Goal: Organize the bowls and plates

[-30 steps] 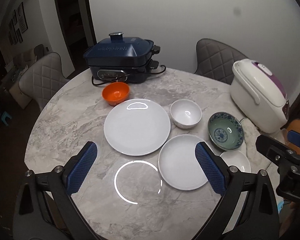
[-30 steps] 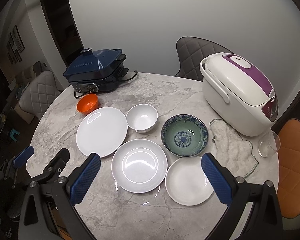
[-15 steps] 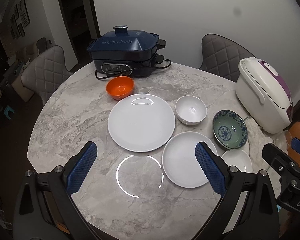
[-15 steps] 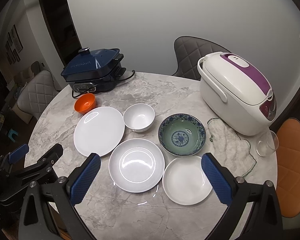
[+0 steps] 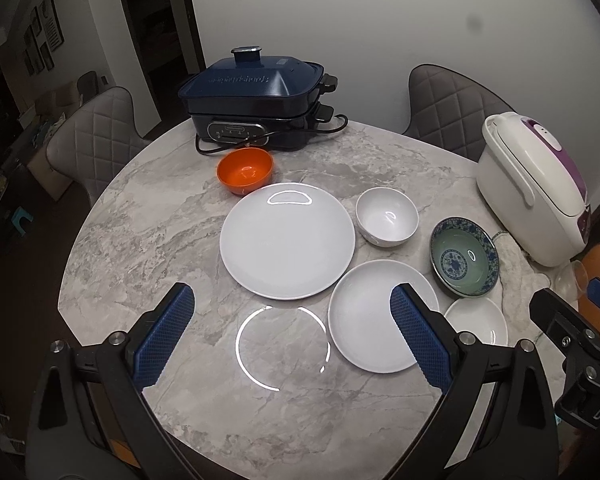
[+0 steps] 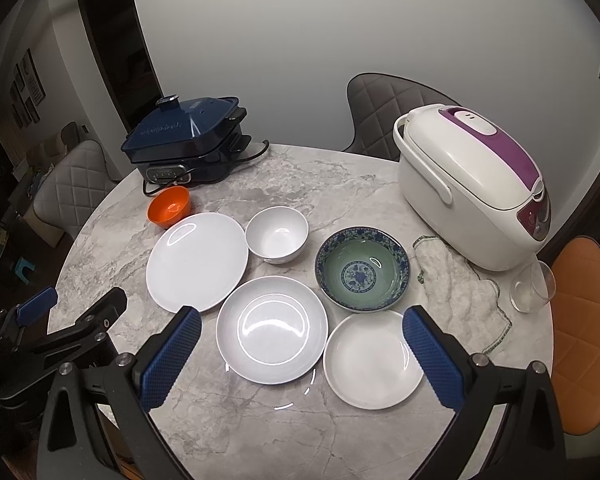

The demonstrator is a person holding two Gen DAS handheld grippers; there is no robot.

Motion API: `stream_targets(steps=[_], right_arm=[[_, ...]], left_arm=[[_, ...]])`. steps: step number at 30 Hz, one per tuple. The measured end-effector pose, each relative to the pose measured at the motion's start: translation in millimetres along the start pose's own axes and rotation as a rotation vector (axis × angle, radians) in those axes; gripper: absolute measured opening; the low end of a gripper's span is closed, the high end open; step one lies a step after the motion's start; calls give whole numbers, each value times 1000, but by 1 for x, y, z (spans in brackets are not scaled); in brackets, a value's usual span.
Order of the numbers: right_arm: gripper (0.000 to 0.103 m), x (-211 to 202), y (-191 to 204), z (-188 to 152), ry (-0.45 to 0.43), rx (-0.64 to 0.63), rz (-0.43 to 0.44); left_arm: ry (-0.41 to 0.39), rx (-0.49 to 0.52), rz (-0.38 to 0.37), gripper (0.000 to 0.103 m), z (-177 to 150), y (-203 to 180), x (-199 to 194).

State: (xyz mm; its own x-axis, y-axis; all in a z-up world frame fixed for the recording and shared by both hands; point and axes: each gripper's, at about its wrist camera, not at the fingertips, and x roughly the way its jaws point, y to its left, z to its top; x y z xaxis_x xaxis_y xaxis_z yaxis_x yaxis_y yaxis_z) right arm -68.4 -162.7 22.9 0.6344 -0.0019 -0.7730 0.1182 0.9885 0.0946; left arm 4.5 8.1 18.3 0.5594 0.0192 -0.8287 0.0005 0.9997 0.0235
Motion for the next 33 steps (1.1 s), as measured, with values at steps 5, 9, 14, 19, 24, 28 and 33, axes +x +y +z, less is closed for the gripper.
stream_targets(steps=[5, 9, 14, 19, 24, 28, 33], right_arm=[[103, -1, 0, -1, -2, -3, -2], [103, -1, 1, -1, 0, -2, -2], [103, -1, 1, -1, -1, -1, -2], [103, -1, 1, -1, 0, -2, -3], [103, -1, 2, -1, -1, -1, -2], [103, -1, 2, -1, -1, -1, -2], [103, -1, 1, -1, 0, -2, -2]], left_arm=[[3, -3, 1, 99, 1, 1, 1], [3, -4, 0, 99, 0, 0, 1], [3, -3, -1, 99, 0, -1, 1], [5, -2, -2, 99, -1, -3, 2], [4, -2, -1, 99, -1, -3, 2], [5, -1, -2, 99, -1, -2, 2], [6, -1, -3, 99, -3, -2, 3]])
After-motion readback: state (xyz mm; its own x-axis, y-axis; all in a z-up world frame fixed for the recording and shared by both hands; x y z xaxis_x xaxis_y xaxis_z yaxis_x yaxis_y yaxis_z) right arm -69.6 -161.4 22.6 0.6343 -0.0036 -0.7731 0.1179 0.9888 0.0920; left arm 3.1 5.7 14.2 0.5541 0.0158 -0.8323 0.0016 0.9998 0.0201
